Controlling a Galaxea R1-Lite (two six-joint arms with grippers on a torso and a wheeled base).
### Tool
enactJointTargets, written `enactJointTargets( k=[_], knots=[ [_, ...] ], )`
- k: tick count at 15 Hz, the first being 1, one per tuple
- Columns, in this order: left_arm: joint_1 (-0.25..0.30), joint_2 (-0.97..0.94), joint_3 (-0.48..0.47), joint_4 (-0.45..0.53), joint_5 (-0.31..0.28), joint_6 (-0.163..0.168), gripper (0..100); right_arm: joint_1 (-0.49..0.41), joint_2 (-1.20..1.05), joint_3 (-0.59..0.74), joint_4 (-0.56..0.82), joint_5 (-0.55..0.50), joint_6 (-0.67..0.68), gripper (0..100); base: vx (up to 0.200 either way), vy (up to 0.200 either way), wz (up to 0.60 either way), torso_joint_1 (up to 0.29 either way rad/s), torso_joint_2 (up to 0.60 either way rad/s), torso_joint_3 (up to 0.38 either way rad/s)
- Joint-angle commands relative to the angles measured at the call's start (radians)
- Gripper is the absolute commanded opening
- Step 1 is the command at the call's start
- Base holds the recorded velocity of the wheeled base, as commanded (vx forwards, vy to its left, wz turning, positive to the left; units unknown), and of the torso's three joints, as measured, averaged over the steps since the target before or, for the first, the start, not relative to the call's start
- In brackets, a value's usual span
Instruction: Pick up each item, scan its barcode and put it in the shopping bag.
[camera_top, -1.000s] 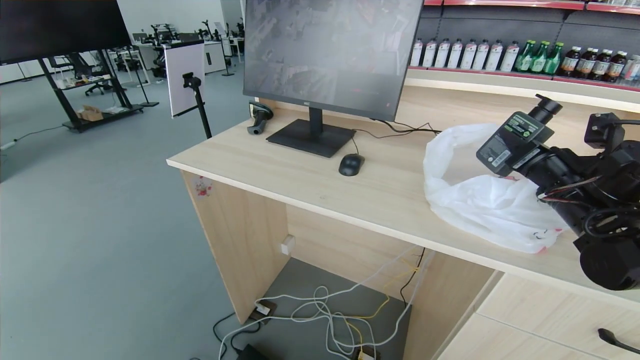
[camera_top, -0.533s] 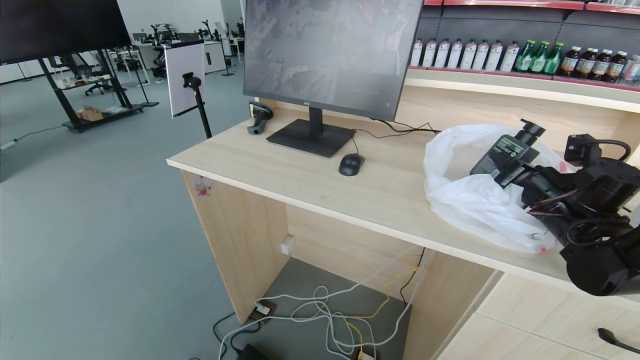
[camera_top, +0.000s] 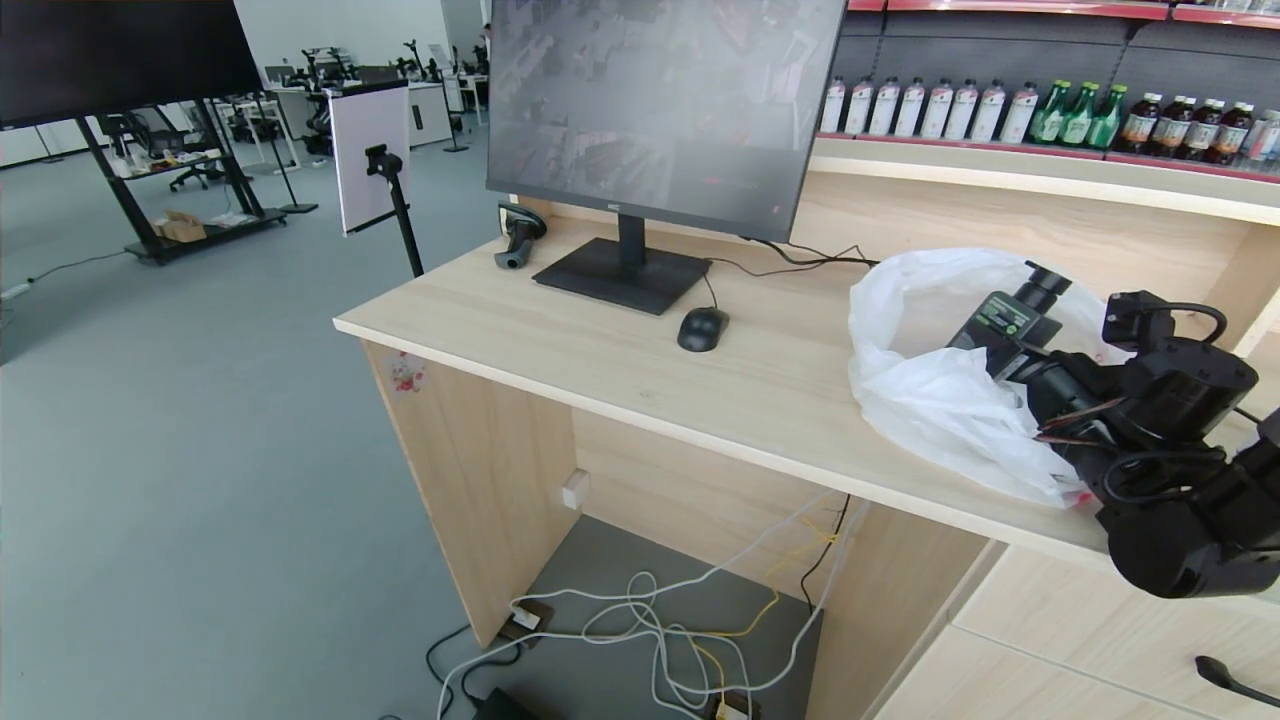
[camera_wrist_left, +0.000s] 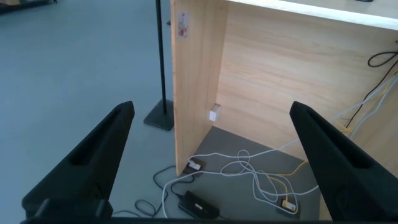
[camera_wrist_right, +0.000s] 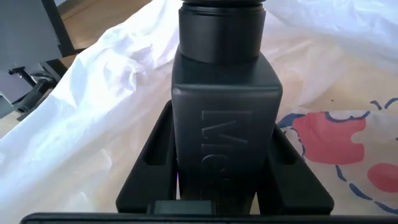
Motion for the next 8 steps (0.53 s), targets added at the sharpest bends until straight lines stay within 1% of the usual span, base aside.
enactJointTargets(
  k=[1, 2, 4, 5, 8],
  knots=[
    [0.000, 0.000, 0.000, -0.001, 0.000, 0.006, 100, -0.004, 0.007, 0.000, 0.001, 0.001, -0.003, 0, 0.000, 0.000, 0.00, 0.000, 0.00, 0.000],
    [0.000, 0.000, 0.000, -0.001, 0.000, 0.012, 100, -0.004, 0.007, -0.002, 0.001, 0.002, -0.004, 0, 0.000, 0.000, 0.00, 0.000, 0.00, 0.000],
    [0.000, 0.000, 0.000, -0.001, 0.000, 0.014, 100, -0.004, 0.006, -0.002, 0.001, 0.002, -0.004, 0, 0.000, 0.000, 0.00, 0.000, 0.00, 0.000],
    [0.000, 0.000, 0.000, -0.001, 0.000, 0.014, 100, -0.004, 0.004, 0.000, 0.001, 0.002, -0.004, 100, 0.000, 0.000, 0.00, 0.000, 0.00, 0.000],
    [0.000, 0.000, 0.000, -0.001, 0.000, 0.014, 100, -0.004, 0.006, -0.012, -0.016, 0.002, -0.006, 100, 0.000, 0.000, 0.00, 0.000, 0.00, 0.000]
  ],
)
